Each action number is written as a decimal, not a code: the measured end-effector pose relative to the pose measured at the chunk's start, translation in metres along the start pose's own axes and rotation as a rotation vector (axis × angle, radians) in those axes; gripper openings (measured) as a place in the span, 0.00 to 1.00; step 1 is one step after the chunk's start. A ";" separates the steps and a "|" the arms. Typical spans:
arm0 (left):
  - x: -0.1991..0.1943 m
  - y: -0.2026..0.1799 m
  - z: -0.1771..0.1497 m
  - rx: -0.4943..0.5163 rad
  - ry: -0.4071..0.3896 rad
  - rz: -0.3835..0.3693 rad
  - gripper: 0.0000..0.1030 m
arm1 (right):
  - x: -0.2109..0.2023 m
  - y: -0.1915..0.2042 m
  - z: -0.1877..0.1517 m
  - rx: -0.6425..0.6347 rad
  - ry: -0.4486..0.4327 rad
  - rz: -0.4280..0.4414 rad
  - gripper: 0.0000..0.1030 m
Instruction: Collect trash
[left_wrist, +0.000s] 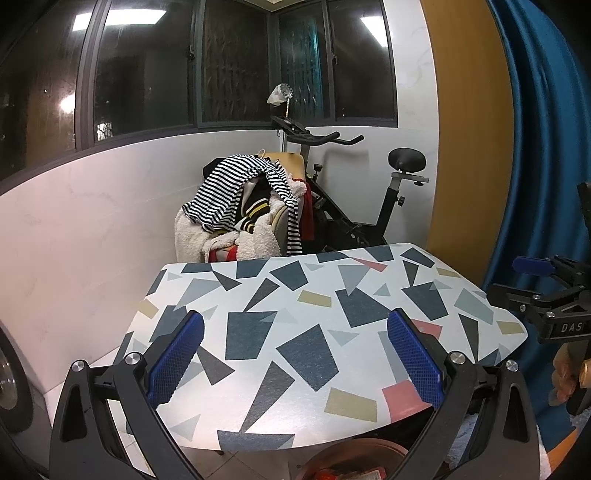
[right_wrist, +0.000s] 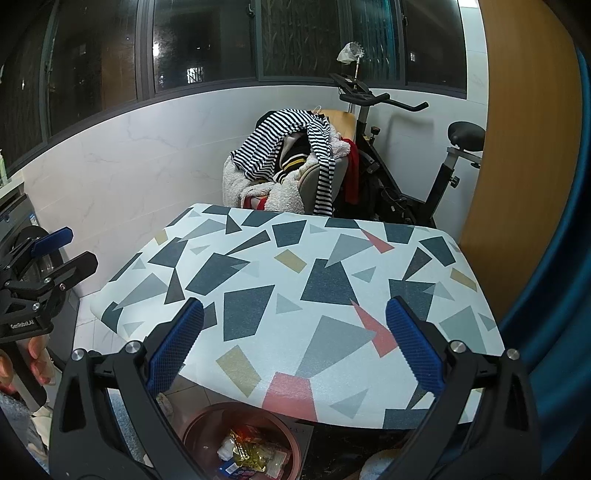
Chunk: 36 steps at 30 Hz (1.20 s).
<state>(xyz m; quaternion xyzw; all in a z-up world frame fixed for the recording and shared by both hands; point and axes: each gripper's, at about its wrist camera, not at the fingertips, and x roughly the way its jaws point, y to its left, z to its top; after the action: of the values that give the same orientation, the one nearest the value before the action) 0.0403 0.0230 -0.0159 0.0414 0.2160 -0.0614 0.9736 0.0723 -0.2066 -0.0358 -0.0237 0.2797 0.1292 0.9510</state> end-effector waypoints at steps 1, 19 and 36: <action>0.000 0.000 0.000 0.000 -0.001 0.001 0.94 | 0.000 0.000 0.000 0.000 0.000 0.000 0.94; 0.001 -0.004 0.003 0.021 0.004 0.034 0.94 | 0.001 0.001 0.001 0.002 0.007 0.001 0.94; 0.004 -0.004 -0.002 0.045 0.016 0.058 0.94 | 0.000 0.000 -0.001 0.006 0.010 0.003 0.94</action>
<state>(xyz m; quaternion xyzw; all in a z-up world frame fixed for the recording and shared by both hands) 0.0425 0.0190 -0.0193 0.0702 0.2210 -0.0377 0.9720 0.0721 -0.2069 -0.0364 -0.0214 0.2849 0.1296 0.9495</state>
